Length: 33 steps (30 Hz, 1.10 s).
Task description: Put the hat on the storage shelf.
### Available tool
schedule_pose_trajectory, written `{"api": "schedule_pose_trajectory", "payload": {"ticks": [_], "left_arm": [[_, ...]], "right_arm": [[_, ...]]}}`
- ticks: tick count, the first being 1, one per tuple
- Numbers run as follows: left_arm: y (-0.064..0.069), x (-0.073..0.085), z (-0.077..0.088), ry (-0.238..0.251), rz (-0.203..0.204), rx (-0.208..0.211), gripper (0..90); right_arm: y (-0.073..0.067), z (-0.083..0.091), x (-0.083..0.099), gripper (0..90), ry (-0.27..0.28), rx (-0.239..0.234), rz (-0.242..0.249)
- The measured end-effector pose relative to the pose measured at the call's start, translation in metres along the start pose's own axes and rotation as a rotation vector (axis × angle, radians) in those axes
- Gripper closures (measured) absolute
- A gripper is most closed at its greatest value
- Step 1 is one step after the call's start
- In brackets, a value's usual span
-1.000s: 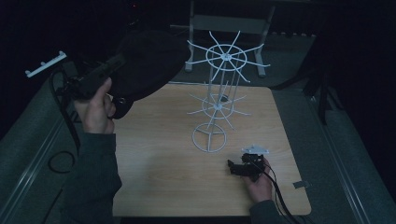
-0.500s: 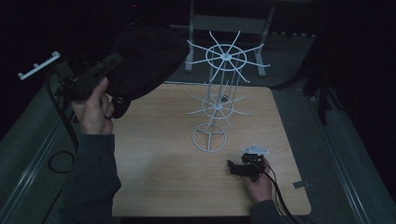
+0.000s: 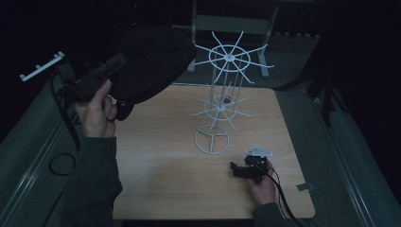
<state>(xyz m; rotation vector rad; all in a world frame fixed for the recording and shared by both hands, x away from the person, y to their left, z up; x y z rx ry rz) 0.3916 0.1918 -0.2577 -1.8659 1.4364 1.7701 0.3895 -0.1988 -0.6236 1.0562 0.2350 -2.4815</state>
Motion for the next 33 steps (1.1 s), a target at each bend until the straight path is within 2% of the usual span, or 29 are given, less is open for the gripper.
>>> {"api": "schedule_pose_trajectory", "payload": {"ticks": [9,16,25,29,33], "left_arm": [[0.002,0.000,-0.002,0.002,0.008,0.022,86.0],[0.002,-0.002,0.000,0.022,0.006,0.019,86.0],[0.007,-0.004,0.001,0.045,0.010,0.069,86.0],[0.008,0.001,-0.002,0.023,0.011,0.090,86.0],[0.003,0.014,-0.011,-0.048,-0.019,0.051,85.9]], "right_arm": [[0.000,0.000,0.000,11.1,0.000,0.000,0.000],[0.000,0.000,0.000,11.1,0.000,-0.001,0.000],[0.000,0.000,0.000,11.1,-0.001,-0.002,-0.002],[0.000,0.000,0.000,11.1,-0.001,-0.002,-0.002],[0.000,0.000,0.000,11.1,0.000,-0.001,-0.001]]}}
Point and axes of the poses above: each handheld gripper's, and its own axes: z roughly backward along the jaws, x roughly out of its underside, y roughly to its right, the point moved 9 cm from there along -z, roughly forward along the jaws
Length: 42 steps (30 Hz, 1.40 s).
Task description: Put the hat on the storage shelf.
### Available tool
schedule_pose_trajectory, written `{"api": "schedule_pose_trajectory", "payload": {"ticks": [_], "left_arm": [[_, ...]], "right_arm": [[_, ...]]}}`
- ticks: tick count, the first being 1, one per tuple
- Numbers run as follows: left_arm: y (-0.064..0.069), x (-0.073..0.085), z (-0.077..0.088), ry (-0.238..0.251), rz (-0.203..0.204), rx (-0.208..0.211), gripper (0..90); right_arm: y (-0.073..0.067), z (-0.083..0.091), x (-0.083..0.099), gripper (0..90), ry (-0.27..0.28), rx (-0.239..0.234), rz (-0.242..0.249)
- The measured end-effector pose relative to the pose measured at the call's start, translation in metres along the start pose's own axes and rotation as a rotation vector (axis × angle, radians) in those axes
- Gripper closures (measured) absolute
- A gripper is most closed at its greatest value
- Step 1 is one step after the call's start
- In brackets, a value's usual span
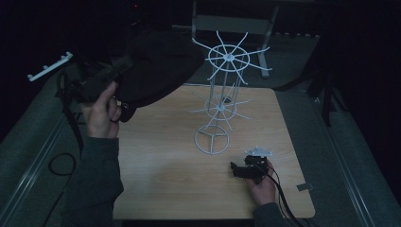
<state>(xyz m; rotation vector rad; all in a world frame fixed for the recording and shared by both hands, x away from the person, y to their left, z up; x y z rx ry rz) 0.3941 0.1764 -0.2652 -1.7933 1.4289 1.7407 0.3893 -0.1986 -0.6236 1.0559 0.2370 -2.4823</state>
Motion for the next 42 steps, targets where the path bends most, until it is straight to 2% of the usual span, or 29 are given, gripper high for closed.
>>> {"api": "schedule_pose_trajectory", "payload": {"ticks": [5,8,21,30,33,37,42], "left_arm": [[-0.006,0.014,-0.008,-0.051,0.009,0.011,85.9],[-0.006,0.019,-0.010,-0.081,-0.012,0.008,85.7],[-0.011,0.037,-0.011,-0.201,-0.049,-0.003,83.1],[-0.014,0.052,-0.016,-0.275,-0.054,-0.015,73.1],[-0.016,0.054,-0.018,-0.284,-0.046,-0.020,71.6],[-0.014,0.049,-0.016,-0.248,-0.024,0.013,71.3],[-0.019,0.052,-0.014,-0.262,-0.013,-0.008,69.8]], "right_arm": [[0.000,0.000,0.000,11.1,-0.001,-0.001,-0.001],[0.000,0.000,0.000,11.1,0.000,0.000,-0.003],[0.000,0.000,0.000,11.2,0.000,0.000,-0.002],[0.000,0.000,0.000,11.1,0.000,0.000,-0.004],[0.000,0.000,0.000,11.1,-0.001,0.000,-0.003],[0.000,0.000,0.000,11.1,0.000,0.000,-0.003],[0.000,0.000,0.000,11.1,-0.001,0.000,-0.004]]}}
Point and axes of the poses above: each handheld gripper's, and its own axes: z roughly backward along the jaws, x roughly out of its underside, y roughly to its right, the point moved 9 cm from there along -z, roughly forward along the jaws
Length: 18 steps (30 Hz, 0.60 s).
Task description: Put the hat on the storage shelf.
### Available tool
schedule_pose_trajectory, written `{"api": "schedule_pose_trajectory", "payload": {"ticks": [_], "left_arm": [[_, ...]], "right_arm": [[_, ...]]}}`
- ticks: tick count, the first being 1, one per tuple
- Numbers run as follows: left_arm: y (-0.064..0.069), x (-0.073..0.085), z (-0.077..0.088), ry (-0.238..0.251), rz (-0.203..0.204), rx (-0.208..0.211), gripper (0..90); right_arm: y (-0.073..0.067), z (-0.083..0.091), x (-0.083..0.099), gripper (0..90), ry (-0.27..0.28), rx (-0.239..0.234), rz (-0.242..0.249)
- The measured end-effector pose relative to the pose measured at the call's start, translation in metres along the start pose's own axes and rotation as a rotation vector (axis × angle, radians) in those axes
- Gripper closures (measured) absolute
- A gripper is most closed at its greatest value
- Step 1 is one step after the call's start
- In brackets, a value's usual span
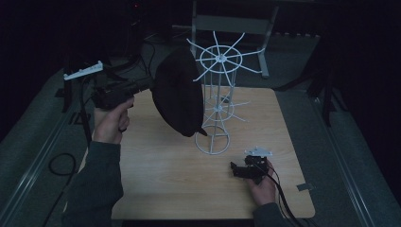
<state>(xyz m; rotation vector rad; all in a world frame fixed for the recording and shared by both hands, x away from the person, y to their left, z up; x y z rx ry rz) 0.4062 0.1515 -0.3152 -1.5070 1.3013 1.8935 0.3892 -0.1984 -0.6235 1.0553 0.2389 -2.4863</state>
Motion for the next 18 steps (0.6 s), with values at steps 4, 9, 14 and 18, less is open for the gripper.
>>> {"api": "schedule_pose_trajectory", "payload": {"ticks": [4,9,14,18], "left_arm": [[-0.004,0.002,0.001,0.004,0.014,-0.007,68.5],[-0.008,0.003,0.003,0.006,0.021,-0.021,66.1],[-0.010,0.005,0.004,-0.008,-0.001,-0.052,62.2],[-0.016,0.008,0.007,-0.017,-0.018,-0.102,57.8]], "right_arm": [[0.000,0.000,0.000,11.2,0.000,0.000,0.000],[0.000,0.000,0.000,11.1,0.000,0.000,0.000],[0.000,0.000,0.000,11.1,0.000,0.000,0.000],[0.000,0.000,0.000,11.2,0.000,0.000,0.000]]}}
Point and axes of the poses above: each handheld gripper's, and its own axes: z roughly backward along the jaws, x roughly out of its underside, y roughly to its right, the point moved 9 cm from there along -z, roughly forward along the jaws
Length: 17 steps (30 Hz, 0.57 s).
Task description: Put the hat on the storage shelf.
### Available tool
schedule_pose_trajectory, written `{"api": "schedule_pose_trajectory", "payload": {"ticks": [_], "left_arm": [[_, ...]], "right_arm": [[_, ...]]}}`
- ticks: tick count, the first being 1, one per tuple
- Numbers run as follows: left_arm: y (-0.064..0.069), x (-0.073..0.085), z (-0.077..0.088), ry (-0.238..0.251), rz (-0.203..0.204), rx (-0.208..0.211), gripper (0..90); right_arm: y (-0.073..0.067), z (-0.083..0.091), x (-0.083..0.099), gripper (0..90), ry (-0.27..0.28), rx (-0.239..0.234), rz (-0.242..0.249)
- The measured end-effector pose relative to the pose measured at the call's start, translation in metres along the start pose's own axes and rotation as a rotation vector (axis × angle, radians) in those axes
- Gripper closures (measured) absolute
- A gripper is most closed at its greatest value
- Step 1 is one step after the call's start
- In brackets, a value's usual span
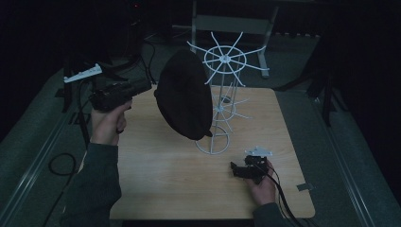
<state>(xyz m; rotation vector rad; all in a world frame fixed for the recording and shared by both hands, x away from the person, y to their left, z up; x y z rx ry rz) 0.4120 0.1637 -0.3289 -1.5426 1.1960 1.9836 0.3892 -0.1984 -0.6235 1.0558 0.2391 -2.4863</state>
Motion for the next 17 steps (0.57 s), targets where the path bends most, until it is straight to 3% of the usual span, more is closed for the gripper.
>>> {"api": "schedule_pose_trajectory", "payload": {"ticks": [7,17], "left_arm": [[-0.019,0.010,0.010,0.006,0.032,-0.062,54.5],[-0.030,0.019,0.016,-0.013,0.034,-0.125,51.7]], "right_arm": [[0.000,0.000,0.000,11.2,0.000,0.000,-0.001],[0.000,0.000,0.000,11.1,0.000,0.000,0.000]]}}
Point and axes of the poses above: each handheld gripper's, and its own axes: z roughly backward along the jaws, x roughly out of its underside, y roughly to its right, the point moved 9 cm from there along -z, roughly forward along the jaws
